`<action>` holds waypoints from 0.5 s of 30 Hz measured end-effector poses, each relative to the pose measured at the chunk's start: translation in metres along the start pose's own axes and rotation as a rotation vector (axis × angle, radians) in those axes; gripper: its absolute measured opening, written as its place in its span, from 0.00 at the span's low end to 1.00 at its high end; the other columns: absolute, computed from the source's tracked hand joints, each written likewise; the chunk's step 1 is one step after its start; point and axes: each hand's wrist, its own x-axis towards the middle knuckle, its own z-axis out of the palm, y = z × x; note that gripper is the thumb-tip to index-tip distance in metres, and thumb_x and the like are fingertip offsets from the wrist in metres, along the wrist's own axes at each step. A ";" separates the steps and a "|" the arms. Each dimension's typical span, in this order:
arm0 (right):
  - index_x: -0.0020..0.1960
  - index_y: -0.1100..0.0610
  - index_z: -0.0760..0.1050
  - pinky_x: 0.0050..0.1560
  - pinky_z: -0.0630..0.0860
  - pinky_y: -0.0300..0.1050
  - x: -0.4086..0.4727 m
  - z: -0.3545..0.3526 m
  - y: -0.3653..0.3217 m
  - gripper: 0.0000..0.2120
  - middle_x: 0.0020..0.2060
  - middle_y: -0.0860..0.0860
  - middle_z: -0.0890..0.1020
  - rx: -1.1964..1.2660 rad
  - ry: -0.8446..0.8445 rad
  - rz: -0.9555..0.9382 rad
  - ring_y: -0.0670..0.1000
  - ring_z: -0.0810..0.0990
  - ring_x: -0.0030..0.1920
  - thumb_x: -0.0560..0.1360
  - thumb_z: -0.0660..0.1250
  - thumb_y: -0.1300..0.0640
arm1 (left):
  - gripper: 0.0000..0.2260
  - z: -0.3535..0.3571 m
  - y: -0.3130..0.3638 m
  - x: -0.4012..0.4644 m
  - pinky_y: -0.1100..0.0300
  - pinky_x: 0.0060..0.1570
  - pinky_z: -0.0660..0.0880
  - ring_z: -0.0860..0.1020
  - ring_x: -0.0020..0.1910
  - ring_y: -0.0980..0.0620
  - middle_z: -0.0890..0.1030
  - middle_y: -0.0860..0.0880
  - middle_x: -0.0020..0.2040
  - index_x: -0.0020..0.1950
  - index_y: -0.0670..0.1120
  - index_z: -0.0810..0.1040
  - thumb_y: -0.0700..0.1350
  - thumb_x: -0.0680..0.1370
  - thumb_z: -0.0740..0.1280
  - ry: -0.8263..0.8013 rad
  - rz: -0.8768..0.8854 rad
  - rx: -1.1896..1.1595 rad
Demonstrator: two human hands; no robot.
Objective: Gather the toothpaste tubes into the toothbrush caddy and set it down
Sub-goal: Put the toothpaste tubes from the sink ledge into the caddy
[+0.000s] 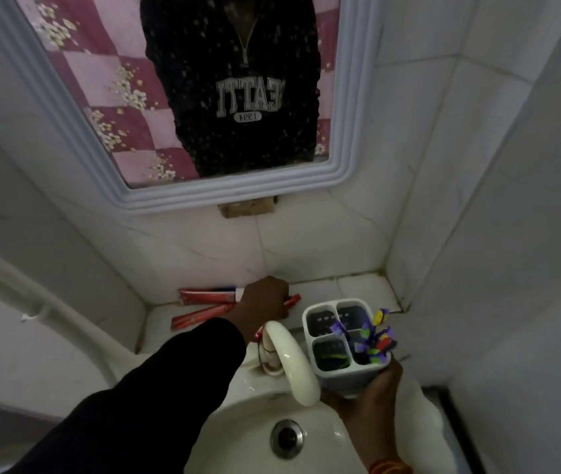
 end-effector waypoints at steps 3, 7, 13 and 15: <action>0.70 0.55 0.61 0.62 0.78 0.33 0.005 -0.005 0.010 0.59 0.64 0.47 0.75 -0.010 -0.030 0.009 0.36 0.78 0.63 0.47 0.88 0.69 | 0.14 -0.008 0.002 0.002 0.52 0.51 0.77 0.80 0.56 0.43 0.82 0.44 0.54 0.56 0.46 0.82 0.51 0.73 0.73 0.099 0.082 -0.143; 0.69 0.61 0.69 0.54 0.82 0.38 0.016 -0.016 0.011 0.49 0.57 0.51 0.83 -0.049 -0.142 0.057 0.49 0.84 0.60 0.52 0.89 0.65 | 0.15 -0.024 0.015 -0.006 0.53 0.53 0.75 0.78 0.54 0.44 0.77 0.42 0.57 0.65 0.44 0.78 0.46 0.79 0.69 0.176 0.256 -0.323; 0.64 0.52 0.73 0.56 0.83 0.40 0.023 -0.035 0.006 0.46 0.57 0.49 0.85 -0.030 -0.192 0.079 0.42 0.83 0.59 0.51 0.89 0.63 | 0.23 -0.091 0.053 -0.040 0.56 0.50 0.76 0.78 0.50 0.50 0.76 0.47 0.60 0.74 0.51 0.72 0.51 0.80 0.68 0.143 0.528 -0.099; 0.64 0.48 0.75 0.51 0.84 0.64 0.026 -0.038 0.003 0.45 0.59 0.53 0.84 -0.002 -0.234 0.131 0.57 0.84 0.61 0.51 0.90 0.56 | 0.20 -0.120 0.075 -0.049 0.56 0.47 0.76 0.79 0.51 0.52 0.81 0.50 0.57 0.68 0.52 0.78 0.54 0.77 0.71 0.045 0.525 0.109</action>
